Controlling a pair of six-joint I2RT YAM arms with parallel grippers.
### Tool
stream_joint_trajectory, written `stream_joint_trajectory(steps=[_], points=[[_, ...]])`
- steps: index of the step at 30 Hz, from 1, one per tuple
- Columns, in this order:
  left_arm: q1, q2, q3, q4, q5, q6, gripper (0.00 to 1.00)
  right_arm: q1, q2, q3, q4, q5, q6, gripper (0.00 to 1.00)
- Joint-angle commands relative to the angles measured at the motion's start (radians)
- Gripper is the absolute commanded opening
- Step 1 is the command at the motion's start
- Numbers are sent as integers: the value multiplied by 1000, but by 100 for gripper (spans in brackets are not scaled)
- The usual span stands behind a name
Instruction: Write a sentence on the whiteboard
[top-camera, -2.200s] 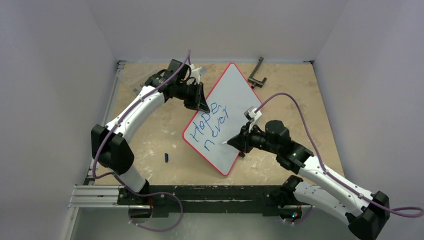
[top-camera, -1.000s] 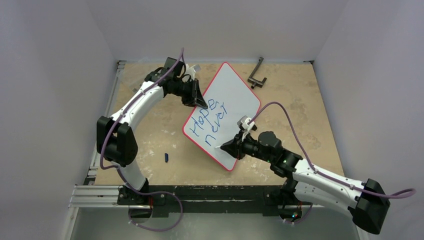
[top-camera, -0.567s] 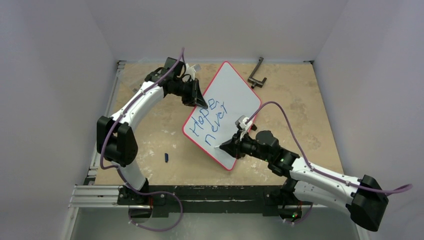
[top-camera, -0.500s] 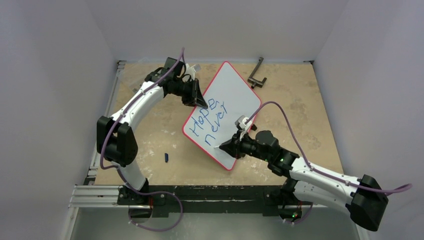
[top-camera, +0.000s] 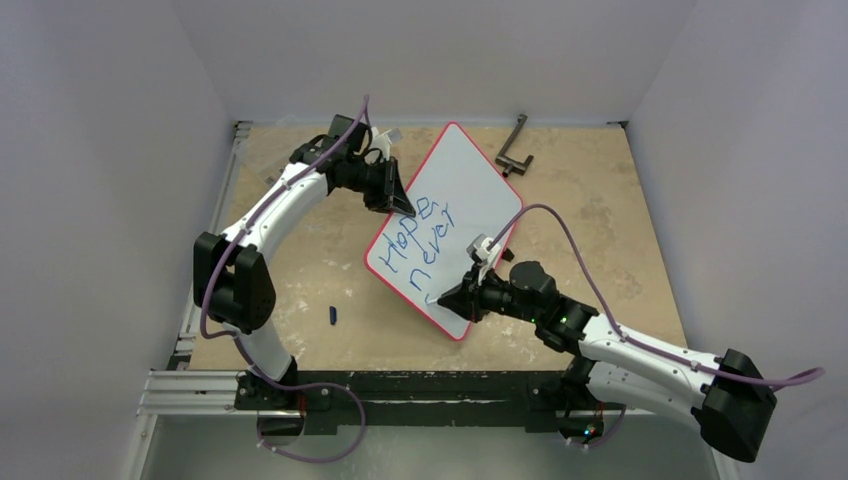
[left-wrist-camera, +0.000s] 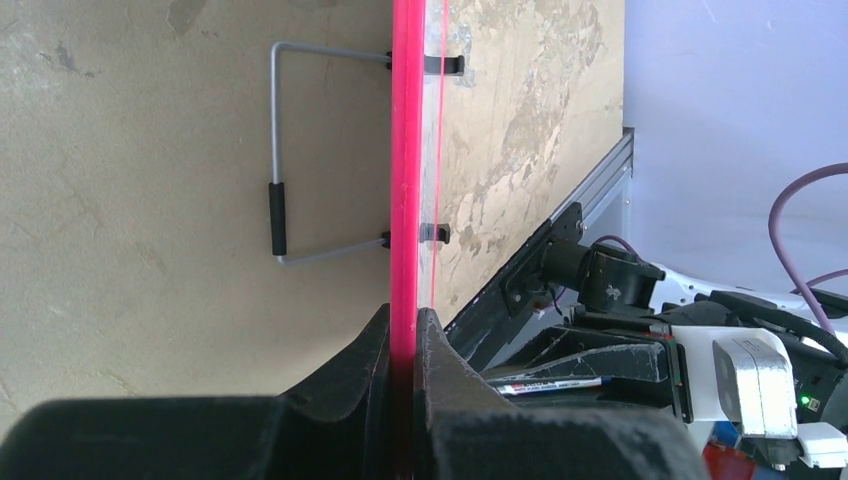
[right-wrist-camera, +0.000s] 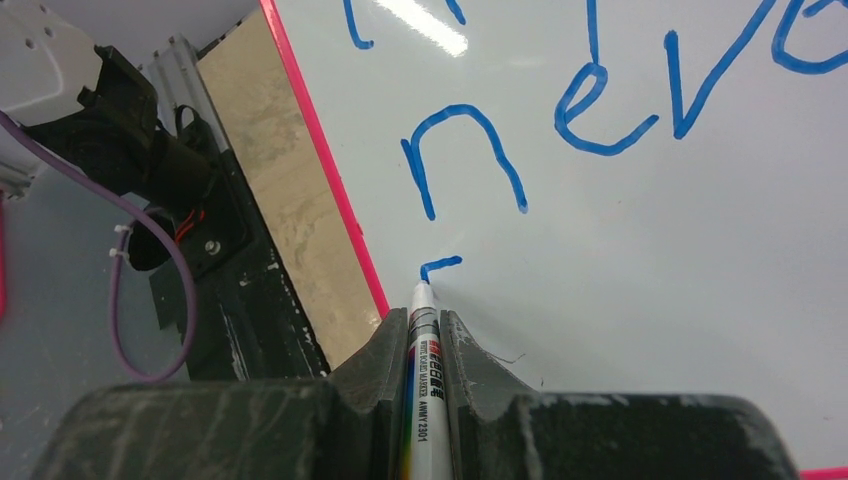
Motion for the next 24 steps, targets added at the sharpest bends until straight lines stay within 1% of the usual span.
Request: stream_joint_trajectory(steps=[1, 6, 12, 18, 24], points=[[22, -14, 8, 31, -92, -3, 0, 4, 9, 10, -69, 51, 24, 0], [22, -17, 8, 31, -92, -6, 0, 4, 0, 12, -116, 141, 46, 0], [22, -20, 5, 33, -91, -6, 0, 4, 7, 27, -143, 192, 56, 0], [22, -22, 3, 33, -91, -6, 0, 4, 10, 29, -175, 210, 61, 0], [22, -23, 2, 34, -91, -6, 0, 4, -6, 27, -196, 171, 62, 0]])
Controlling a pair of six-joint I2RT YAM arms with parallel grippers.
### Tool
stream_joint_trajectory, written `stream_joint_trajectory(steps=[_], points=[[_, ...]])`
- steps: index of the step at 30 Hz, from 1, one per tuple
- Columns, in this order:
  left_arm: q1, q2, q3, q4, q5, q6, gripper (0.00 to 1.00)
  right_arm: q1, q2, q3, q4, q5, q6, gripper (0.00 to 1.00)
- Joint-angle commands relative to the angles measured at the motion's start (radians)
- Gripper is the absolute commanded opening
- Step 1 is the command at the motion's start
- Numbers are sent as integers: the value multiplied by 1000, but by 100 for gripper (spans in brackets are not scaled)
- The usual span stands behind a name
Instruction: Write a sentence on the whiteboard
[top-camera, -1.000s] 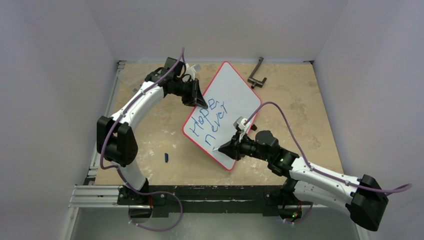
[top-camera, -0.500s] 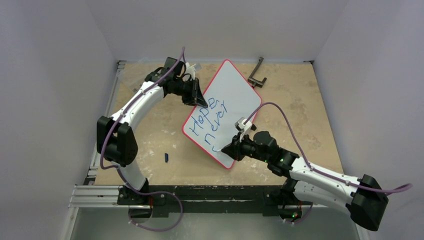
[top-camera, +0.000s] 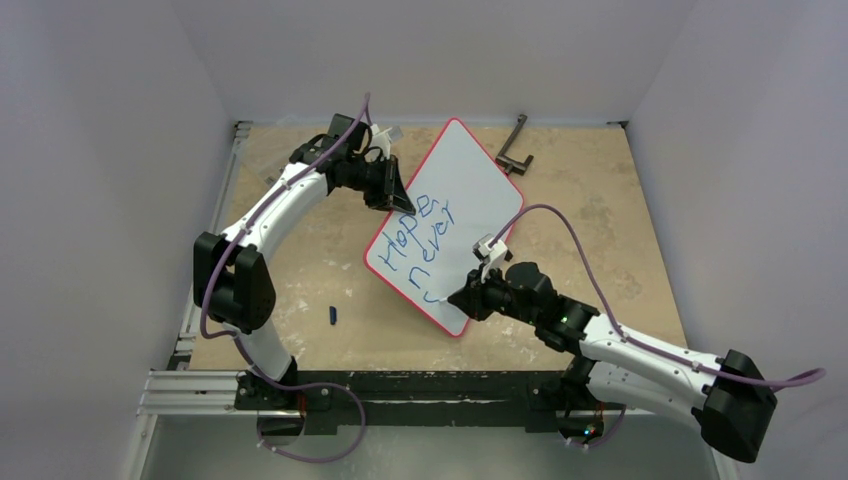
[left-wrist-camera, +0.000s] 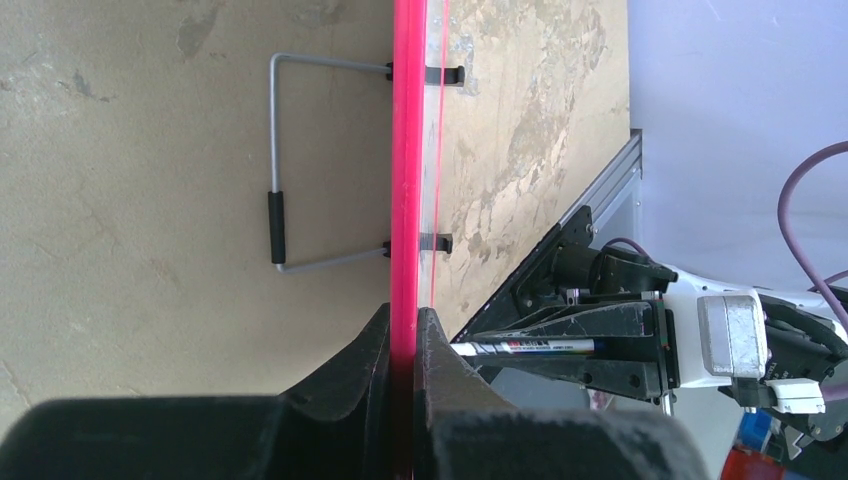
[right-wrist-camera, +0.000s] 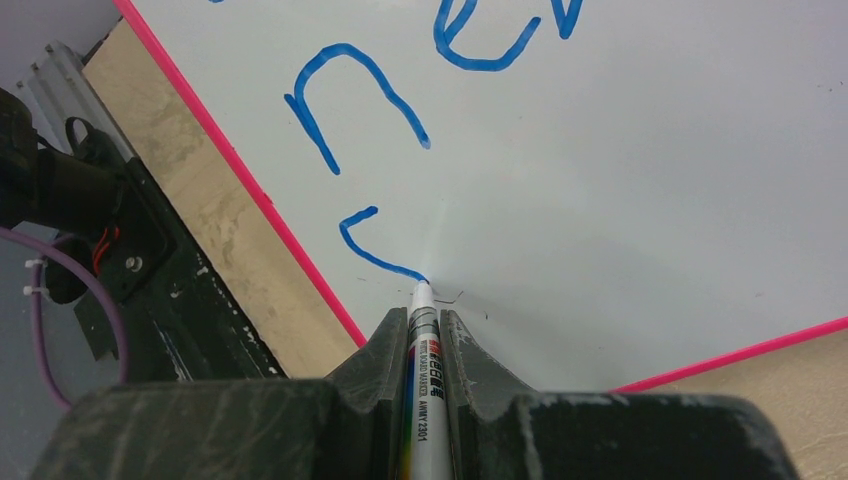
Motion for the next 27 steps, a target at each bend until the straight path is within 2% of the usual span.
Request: stream_joint_trajectory(steps=[1, 15, 20, 27], points=[[21, -23, 2, 11, -88, -29, 0, 3, -7, 19, -58, 1, 5, 0], [21, -26, 2, 11, -88, -30, 0, 4, 29, 30, -1, -157, -8, 0], [21, -28, 1, 12, -88, -29, 0, 3, 34, 59, 9, -155, -9, 0], [21, -28, 0, 11, -88, -29, 0, 4, -40, 106, 18, -116, 13, 0]])
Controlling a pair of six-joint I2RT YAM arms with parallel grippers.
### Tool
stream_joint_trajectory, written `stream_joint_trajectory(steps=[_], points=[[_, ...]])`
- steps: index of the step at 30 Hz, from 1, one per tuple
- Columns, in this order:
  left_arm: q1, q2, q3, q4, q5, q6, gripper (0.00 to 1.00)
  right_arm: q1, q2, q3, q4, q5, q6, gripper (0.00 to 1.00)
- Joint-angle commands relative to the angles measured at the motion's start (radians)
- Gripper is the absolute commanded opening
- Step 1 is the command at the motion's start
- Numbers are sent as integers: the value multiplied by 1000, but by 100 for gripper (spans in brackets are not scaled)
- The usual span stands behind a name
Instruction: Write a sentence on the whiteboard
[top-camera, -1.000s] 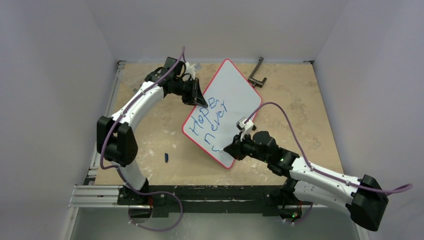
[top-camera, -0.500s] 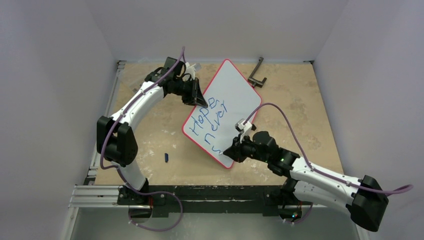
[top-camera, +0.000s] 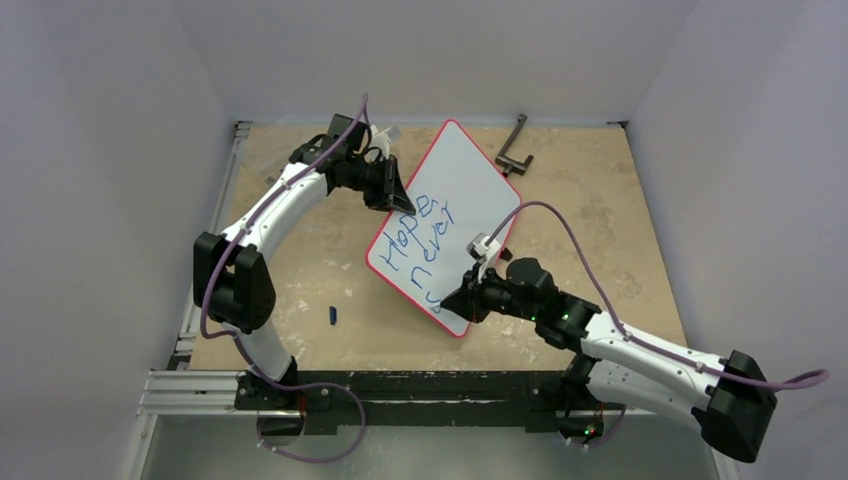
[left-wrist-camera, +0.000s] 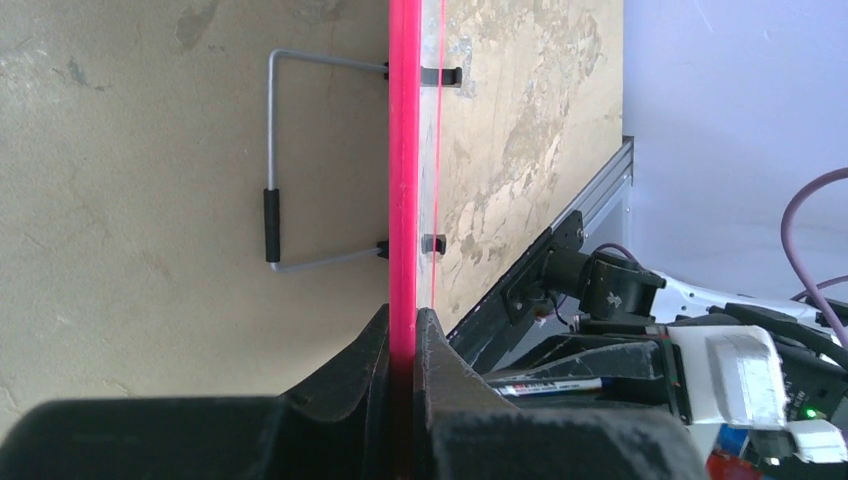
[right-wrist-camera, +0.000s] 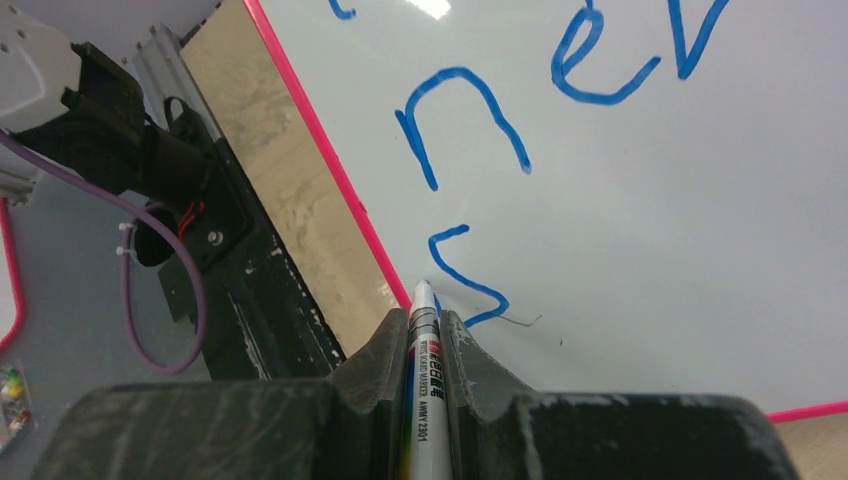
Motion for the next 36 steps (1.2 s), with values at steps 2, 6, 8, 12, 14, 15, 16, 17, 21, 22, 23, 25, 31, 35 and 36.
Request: stream_joint_trajectory(steps=[2, 6, 8, 12, 14, 15, 16, 17, 21, 22, 23, 25, 31, 35, 36], points=[[19, -29, 3, 13, -87, -13, 0, 4, -69, 73, 26, 61, 16, 0], [20, -31, 3, 14, -88, -13, 0, 3, -88, 73, 2, 144, 28, 0], [19, -31, 1, 13, -85, -12, 0, 3, -83, 71, -9, 194, 40, 0], [19, -32, 2, 15, -85, -13, 0, 3, -56, 73, -9, 209, 39, 0], [19, -32, 2, 15, -84, -13, 0, 4, -42, 77, -7, 209, 32, 0], [19, -32, 2, 15, -85, -13, 0, 3, -35, 77, -5, 211, 28, 0], [19, -34, 2, 15, -86, -12, 0, 4, -29, 78, -3, 213, 26, 0], [19, -34, 0, 15, -87, -13, 0, 3, -23, 77, 2, 214, 25, 0], [20, -32, 1, 16, -84, -15, 0, 3, -3, 74, 12, 218, 20, 0], [19, -32, 2, 17, -84, -14, 0, 3, 1, 74, 12, 220, 19, 0], [19, -32, 1, 17, -84, -14, 0, 3, 4, 70, 13, 221, 18, 0], [20, -32, 2, 18, -84, -14, 0, 3, 9, 67, 12, 228, 17, 0], [19, -31, 2, 16, -85, -14, 0, 3, 7, 47, -9, 243, 22, 0], [19, -30, 2, 17, -86, -13, 0, 3, -9, 15, -26, 236, 32, 0], [19, -30, 2, 16, -85, -14, 0, 2, -15, 6, -31, 237, 35, 0]])
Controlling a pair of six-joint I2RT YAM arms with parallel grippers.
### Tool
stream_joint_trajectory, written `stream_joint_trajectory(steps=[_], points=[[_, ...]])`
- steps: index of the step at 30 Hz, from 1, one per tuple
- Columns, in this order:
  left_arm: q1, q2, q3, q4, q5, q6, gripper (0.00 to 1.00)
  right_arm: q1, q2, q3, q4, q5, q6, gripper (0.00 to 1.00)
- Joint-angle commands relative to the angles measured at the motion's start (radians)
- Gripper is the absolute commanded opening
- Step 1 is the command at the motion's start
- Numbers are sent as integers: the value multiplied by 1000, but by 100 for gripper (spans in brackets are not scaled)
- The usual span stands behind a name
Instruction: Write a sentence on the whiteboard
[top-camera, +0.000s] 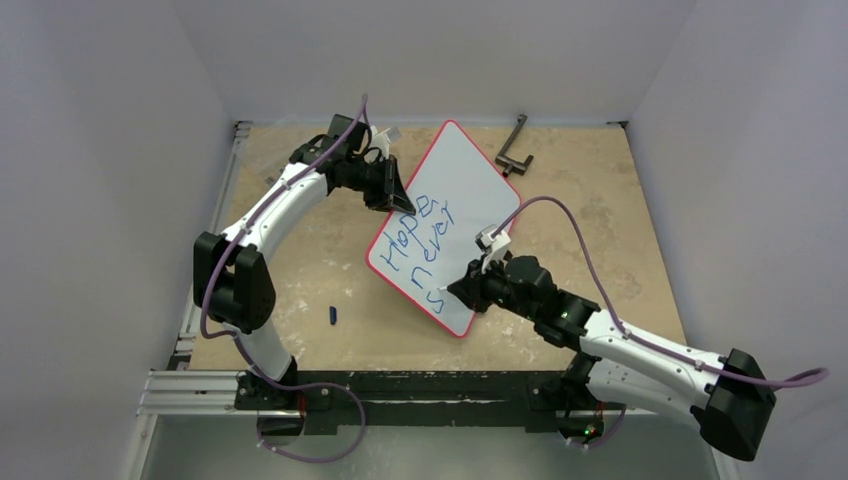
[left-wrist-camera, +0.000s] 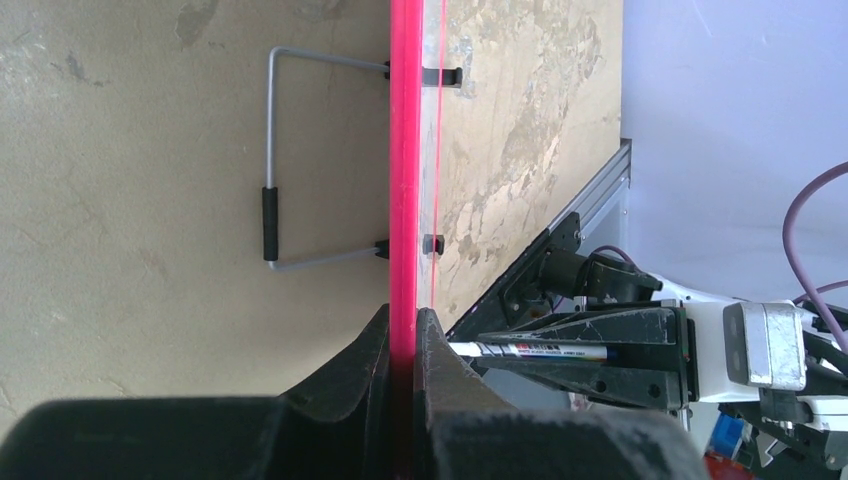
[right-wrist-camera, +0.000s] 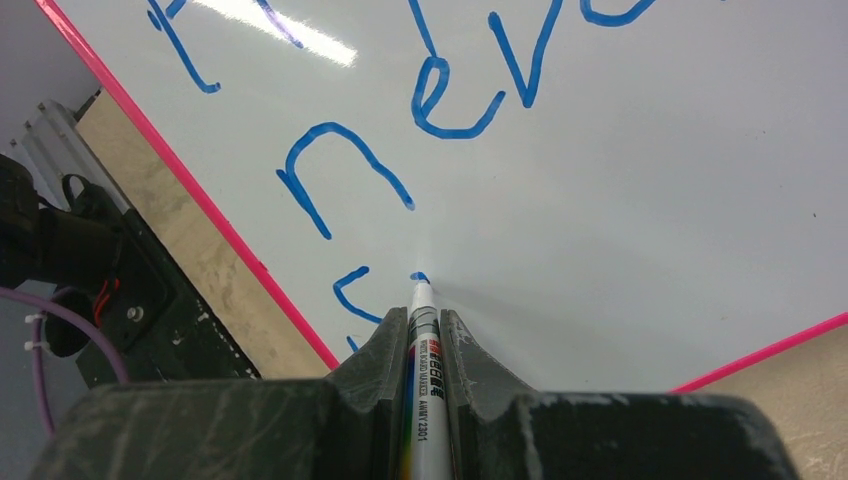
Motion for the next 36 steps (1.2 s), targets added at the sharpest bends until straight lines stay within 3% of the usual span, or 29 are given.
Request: stream_joint_trajectory(steps=[1, 12, 36], points=[[19, -29, 4, 17, -81, 9, 0, 3, -29, -32, -23, 26, 14, 0], [19, -34, 2, 17, -84, 8, 0, 3, -52, -52, -35, 62, 65, 0], [20, -39, 1, 16, -80, 9, 0, 3, 99, 128, -42, 112, 15, 0]])
